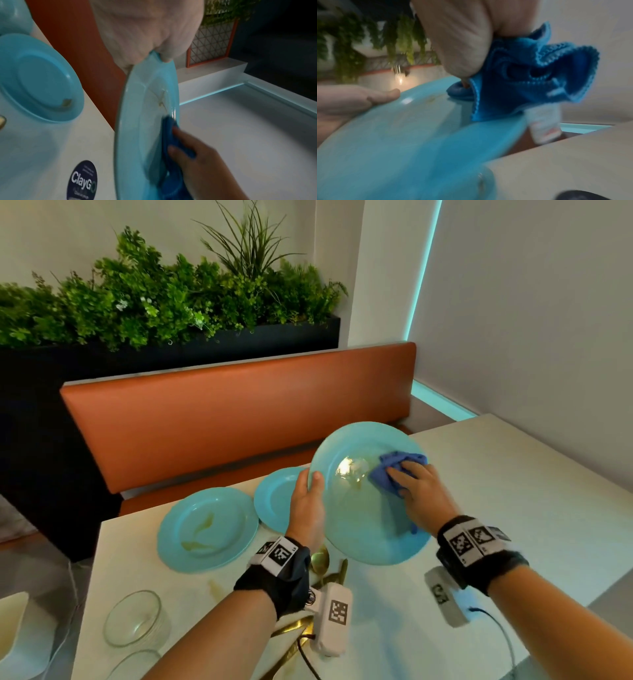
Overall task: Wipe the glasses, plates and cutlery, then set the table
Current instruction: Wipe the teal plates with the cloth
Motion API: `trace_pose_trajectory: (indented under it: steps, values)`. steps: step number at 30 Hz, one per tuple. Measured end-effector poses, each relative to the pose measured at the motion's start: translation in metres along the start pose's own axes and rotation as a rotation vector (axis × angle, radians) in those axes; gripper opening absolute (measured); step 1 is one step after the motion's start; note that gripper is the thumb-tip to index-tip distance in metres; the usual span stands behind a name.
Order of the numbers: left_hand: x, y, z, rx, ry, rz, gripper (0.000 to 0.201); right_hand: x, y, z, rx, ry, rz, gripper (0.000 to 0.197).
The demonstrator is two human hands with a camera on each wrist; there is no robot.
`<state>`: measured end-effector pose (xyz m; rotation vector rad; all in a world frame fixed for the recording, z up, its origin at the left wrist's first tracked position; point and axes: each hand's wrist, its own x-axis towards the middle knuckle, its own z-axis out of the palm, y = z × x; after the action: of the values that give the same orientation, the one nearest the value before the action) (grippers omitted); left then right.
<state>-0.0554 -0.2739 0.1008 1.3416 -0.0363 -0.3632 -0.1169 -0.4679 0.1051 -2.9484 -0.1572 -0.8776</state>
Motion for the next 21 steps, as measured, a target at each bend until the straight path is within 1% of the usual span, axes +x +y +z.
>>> trace_pose_trajectory:
  steps: [1, 2, 3, 4, 5, 6, 7, 8, 10, 11, 12, 13, 14, 15, 16, 17, 18, 19, 20, 21]
  values:
    - [-0.003, 0.003, 0.005, -0.004, -0.012, 0.004, 0.034, 0.008, -0.017, 0.003, 0.013, 0.062, 0.013, 0.036]
    - [-0.004, 0.004, 0.008, -0.011, -0.018, 0.011, 0.033, 0.009, -0.037, 0.009, 0.047, 0.094, -0.040, 0.035]
    - [-0.003, 0.006, 0.008, -0.011, -0.014, 0.019, 0.033, 0.002, -0.054, 0.015, 0.092, 0.082, -0.140, 0.034]
    - [0.000, 0.005, 0.006, 0.002, 0.004, 0.037, 0.034, -0.012, -0.064, 0.021, 0.120, 0.032, -0.245, 0.035]
    - [0.005, 0.002, 0.000, 0.015, 0.024, 0.047, 0.033, -0.030, -0.067, 0.020, 0.108, -0.045, -0.317, 0.041]
    - [0.008, 0.001, -0.007, 0.009, 0.026, 0.033, 0.037, -0.043, -0.061, 0.016, 0.093, -0.125, -0.346, 0.049]
    - [0.009, 0.000, -0.013, -0.009, 0.017, 0.014, 0.040, -0.049, -0.045, 0.013, 0.075, -0.162, -0.341, 0.054]
    - [0.010, -0.002, -0.017, -0.009, 0.006, 0.002, 0.041, -0.049, -0.026, 0.012, 0.051, -0.170, -0.297, 0.054]
    - [0.006, -0.005, -0.017, 0.027, -0.036, 0.018, 0.033, -0.028, 0.003, 0.005, -0.003, -0.113, -0.141, 0.049]
    - [0.003, -0.006, -0.013, 0.037, -0.056, 0.032, 0.028, -0.013, 0.006, 0.003, -0.045, -0.064, -0.059, 0.048]
    - [0.000, -0.006, -0.007, 0.041, -0.074, 0.043, 0.024, 0.002, 0.001, 0.001, -0.058, -0.015, -0.012, 0.044]
    - [-0.001, -0.006, -0.002, 0.044, -0.084, 0.058, 0.022, 0.011, -0.013, 0.004, -0.052, 0.021, -0.003, 0.041]
    - [-0.002, -0.005, 0.002, 0.046, -0.089, 0.059, 0.022, 0.016, -0.032, 0.006, -0.029, 0.040, -0.041, 0.037]
    - [0.000, -0.007, 0.005, 0.046, -0.089, 0.050, 0.023, 0.013, -0.051, 0.008, -0.010, 0.049, -0.116, 0.034]
    - [0.002, -0.008, 0.005, 0.046, -0.078, 0.041, 0.022, 0.002, -0.065, 0.012, -0.001, 0.024, -0.207, 0.035]
    - [0.004, -0.009, 0.002, 0.039, -0.053, 0.038, 0.020, -0.015, -0.072, 0.017, 0.018, -0.043, -0.278, 0.038]
    - [0.005, -0.008, -0.002, 0.021, -0.032, 0.038, 0.018, -0.036, -0.073, 0.018, 0.035, -0.118, -0.341, 0.040]
    - [0.008, -0.009, -0.008, 0.010, -0.020, 0.038, 0.019, -0.057, -0.065, 0.021, 0.057, -0.203, -0.388, 0.048]
    - [0.008, -0.008, -0.013, 0.011, -0.026, 0.041, 0.025, -0.070, -0.057, 0.017, 0.061, -0.274, -0.412, 0.059]
    - [0.010, -0.008, -0.018, 0.012, -0.049, 0.045, 0.027, -0.075, -0.045, 0.011, 0.054, -0.289, -0.374, 0.062]
